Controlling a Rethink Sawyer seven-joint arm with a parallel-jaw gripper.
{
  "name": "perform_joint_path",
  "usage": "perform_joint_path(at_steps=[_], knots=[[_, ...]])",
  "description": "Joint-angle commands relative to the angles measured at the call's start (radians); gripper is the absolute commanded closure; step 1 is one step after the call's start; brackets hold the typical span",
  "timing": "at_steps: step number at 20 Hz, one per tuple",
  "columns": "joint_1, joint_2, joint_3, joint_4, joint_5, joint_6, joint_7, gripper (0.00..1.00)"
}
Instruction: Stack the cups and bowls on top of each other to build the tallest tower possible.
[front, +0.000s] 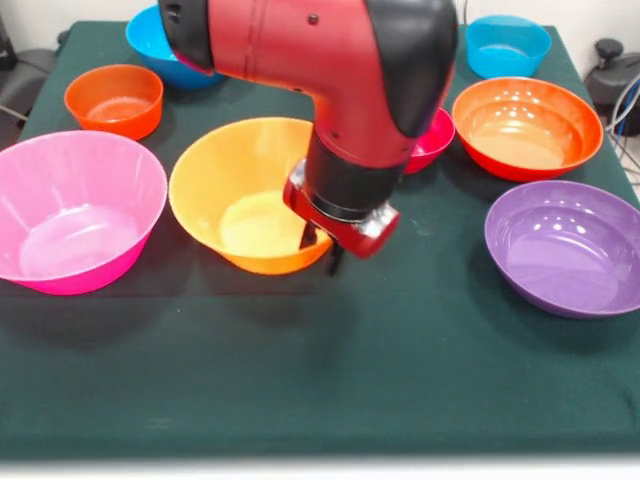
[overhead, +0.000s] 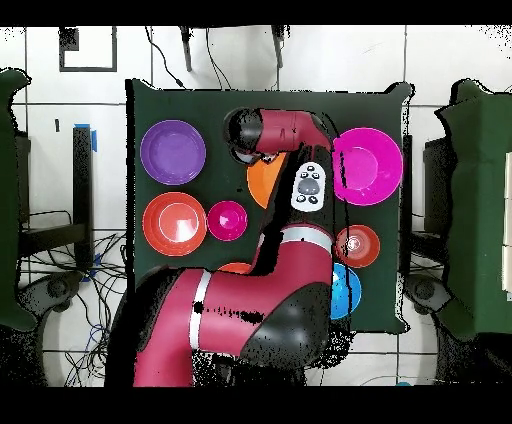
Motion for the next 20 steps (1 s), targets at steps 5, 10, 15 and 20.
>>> perform_joint_path(at_steps=[5, 10, 15, 20], knots=[[0.043, 0.101, 0.095, -0.163, 0.019, 0.051, 0.021, 1.00], [0.044, 0.100, 0.093, -0.157, 0.026, 0.049, 0.019, 1.00], [0.056, 0.095, 0.087, -0.153, 0.034, 0.053, 0.031, 1.00], [0.076, 0.093, 0.079, -0.154, 0.045, 0.066, 0.060, 1.00]])
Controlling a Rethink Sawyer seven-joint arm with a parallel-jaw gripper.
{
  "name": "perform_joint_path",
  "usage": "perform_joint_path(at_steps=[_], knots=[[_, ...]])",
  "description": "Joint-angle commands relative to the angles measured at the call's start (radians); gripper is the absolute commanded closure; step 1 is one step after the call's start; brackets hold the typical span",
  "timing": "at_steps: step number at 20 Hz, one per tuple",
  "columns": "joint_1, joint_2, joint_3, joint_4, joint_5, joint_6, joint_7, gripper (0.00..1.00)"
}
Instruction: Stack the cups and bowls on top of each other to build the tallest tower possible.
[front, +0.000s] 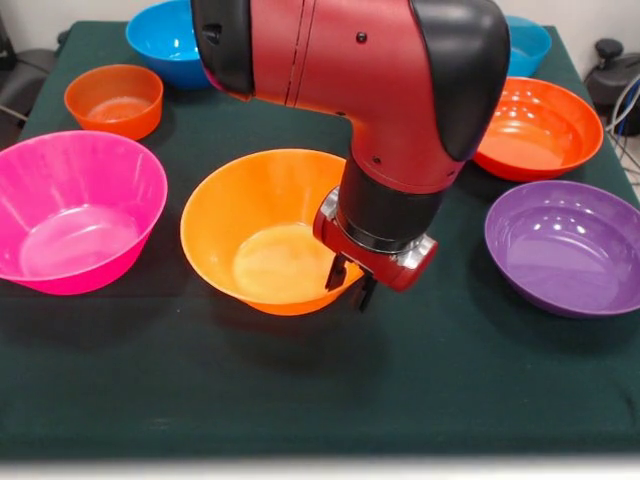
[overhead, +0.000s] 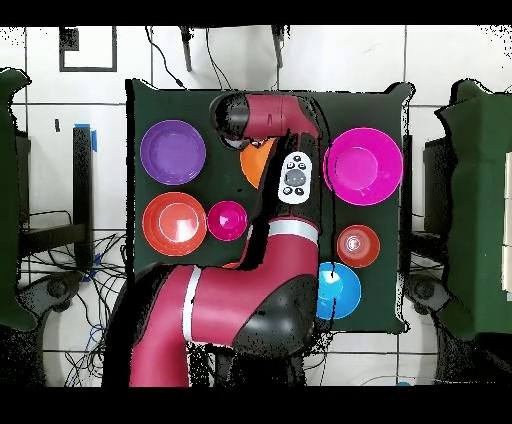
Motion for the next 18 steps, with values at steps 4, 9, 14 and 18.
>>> perform_joint_path(at_steps=[4, 9, 14, 18], knots=[[0.062, 0.030, 0.079, -0.003, 0.032, 0.040, 0.073, 1.00], [0.065, 0.031, 0.076, -0.004, 0.040, 0.044, 0.078, 1.00], [0.069, 0.035, 0.073, -0.011, 0.046, 0.049, 0.080, 1.00], [0.074, 0.024, 0.066, 0.016, 0.053, 0.042, 0.094, 0.00]])
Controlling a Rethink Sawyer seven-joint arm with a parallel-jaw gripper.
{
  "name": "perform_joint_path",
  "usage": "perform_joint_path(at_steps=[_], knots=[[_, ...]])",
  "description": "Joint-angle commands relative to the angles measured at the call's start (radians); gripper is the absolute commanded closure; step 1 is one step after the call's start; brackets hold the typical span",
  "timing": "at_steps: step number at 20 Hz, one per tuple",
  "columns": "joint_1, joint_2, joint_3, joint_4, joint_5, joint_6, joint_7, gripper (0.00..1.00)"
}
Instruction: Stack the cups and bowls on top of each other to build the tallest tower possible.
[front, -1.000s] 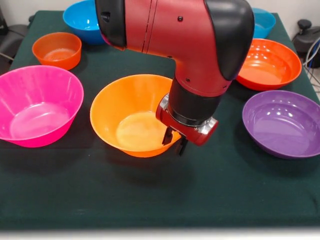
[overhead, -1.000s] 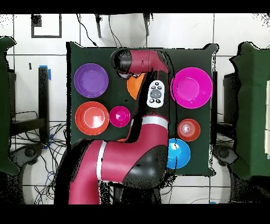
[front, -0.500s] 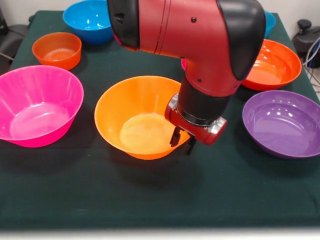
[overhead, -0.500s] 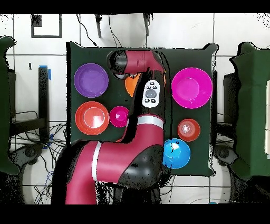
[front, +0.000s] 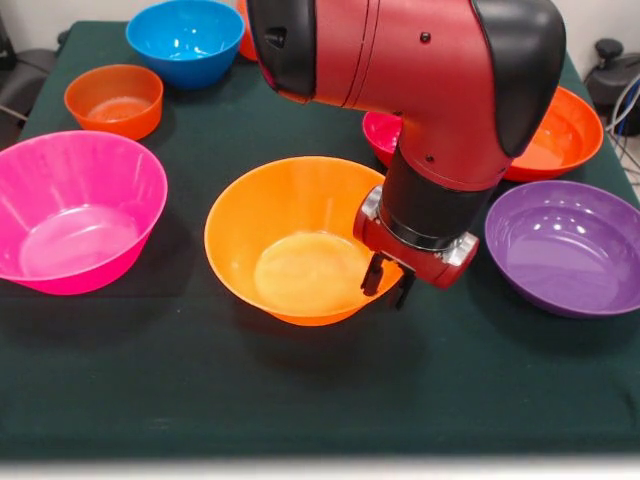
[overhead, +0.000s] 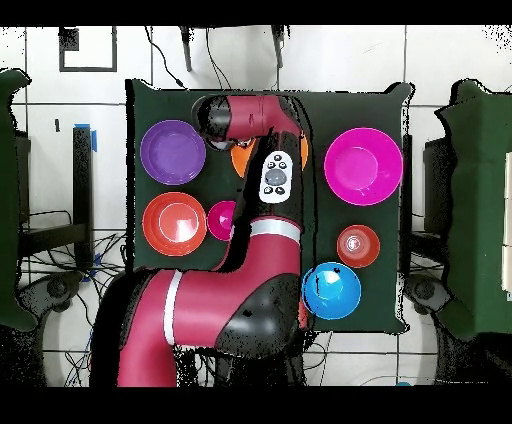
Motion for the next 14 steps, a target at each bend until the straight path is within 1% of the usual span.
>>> perform_joint_path(at_steps=[1, 10, 12, 14], knots=[[0.026, 0.018, 0.079, 0.021, 0.040, 0.042, 0.091, 0.00], [0.026, 0.009, 0.069, 0.039, 0.052, 0.027, 0.058, 0.00], [0.027, -0.013, 0.065, 0.057, 0.049, 0.020, 0.039, 0.00], [0.025, -0.059, 0.065, 0.089, 0.059, 0.054, 0.021, 0.00]])
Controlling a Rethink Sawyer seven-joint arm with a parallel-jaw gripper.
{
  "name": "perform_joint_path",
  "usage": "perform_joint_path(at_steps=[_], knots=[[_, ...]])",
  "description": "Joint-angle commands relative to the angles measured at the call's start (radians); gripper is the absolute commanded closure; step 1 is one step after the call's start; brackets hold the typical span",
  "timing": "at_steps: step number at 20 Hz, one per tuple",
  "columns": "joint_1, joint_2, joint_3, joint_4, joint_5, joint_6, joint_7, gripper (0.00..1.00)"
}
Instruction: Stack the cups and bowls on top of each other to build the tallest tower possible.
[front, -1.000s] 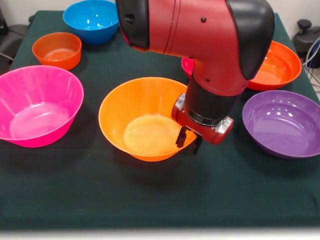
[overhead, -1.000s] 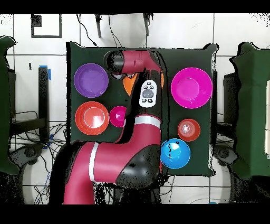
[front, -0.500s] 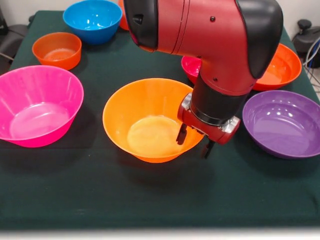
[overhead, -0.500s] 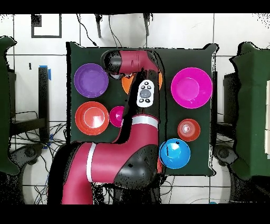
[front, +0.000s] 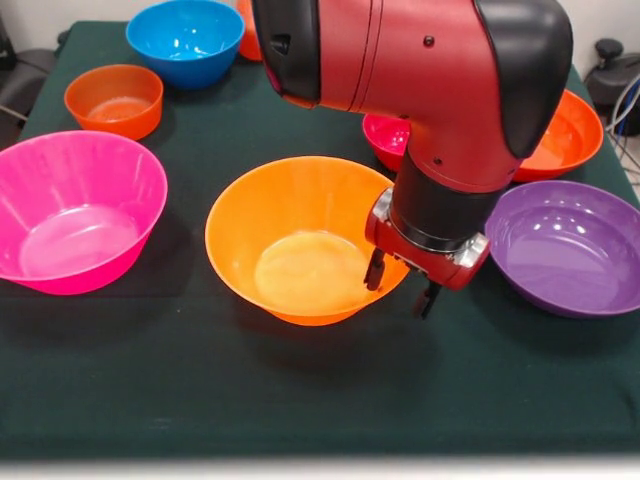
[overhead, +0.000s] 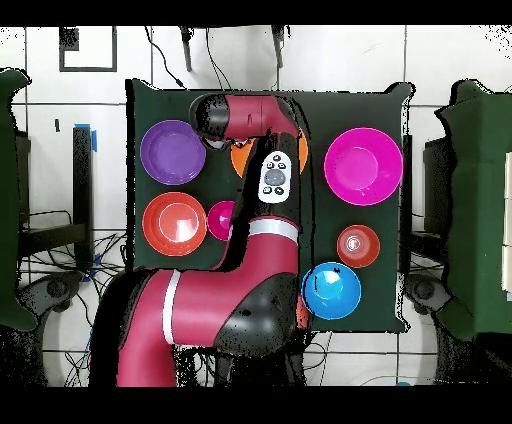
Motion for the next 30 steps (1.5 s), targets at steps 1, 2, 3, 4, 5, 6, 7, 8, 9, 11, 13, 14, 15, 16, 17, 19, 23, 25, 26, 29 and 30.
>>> perform_joint_path(at_steps=[1, 2, 3, 4, 5, 6, 7, 8, 9, 11, 13, 14, 15, 16, 17, 19, 23, 25, 26, 29, 30], knots=[[0.017, -0.105, 0.060, 0.110, 0.017, 0.078, 0.001, 0.00], [0.016, -0.125, 0.059, 0.122, 0.019, 0.093, -0.006, 0.00], [0.011, -0.152, 0.061, 0.129, 0.025, 0.124, -0.023, 0.00], [0.010, -0.166, 0.064, 0.137, 0.028, 0.135, -0.030, 0.00], [0.008, -0.180, 0.066, 0.146, 0.031, 0.146, -0.037, 0.00], [0.006, -0.189, 0.069, 0.150, 0.032, 0.151, -0.042, 0.00], [0.004, -0.200, 0.072, 0.150, 0.034, 0.165, -0.048, 0.00], [0.003, -0.206, 0.073, 0.149, 0.035, 0.177, -0.051, 0.00], [0.002, -0.220, 0.075, 0.149, 0.039, 0.198, -0.055, 0.00], [0.001, -0.244, 0.080, 0.142, 0.045, 0.232, -0.064, 0.00], [0.003, -0.255, 0.079, 0.129, 0.047, 0.256, -0.066, 0.00], [0.004, -0.256, 0.080, 0.124, 0.049, 0.262, -0.065, 0.00], [0.005, -0.258, 0.080, 0.120, 0.050, 0.266, -0.065, 0.00], [0.006, -0.260, 0.079, 0.120, 0.049, 0.265, -0.065, 0.00], [0.005, -0.261, 0.080, 0.127, 0.049, 0.257, -0.065, 0.00], [0.001, -0.268, 0.083, 0.161, 0.044, 0.223, -0.074, 0.00], [-0.014, -0.301, 0.091, 0.265, 0.033, 0.149, -0.101, 0.00], [-0.026, -0.336, 0.096, 0.351, 0.025, 0.092, -0.125, 0.00], [-0.032, -0.346, 0.099, 0.378, 0.022, 0.071, -0.132, 0.00], [-0.056, -0.390, 0.115, 0.492, 0.007, -0.010, -0.172, 0.00], [-0.062, -0.403, 0.118, 0.522, 0.002, -0.028, -0.180, 0.00]])
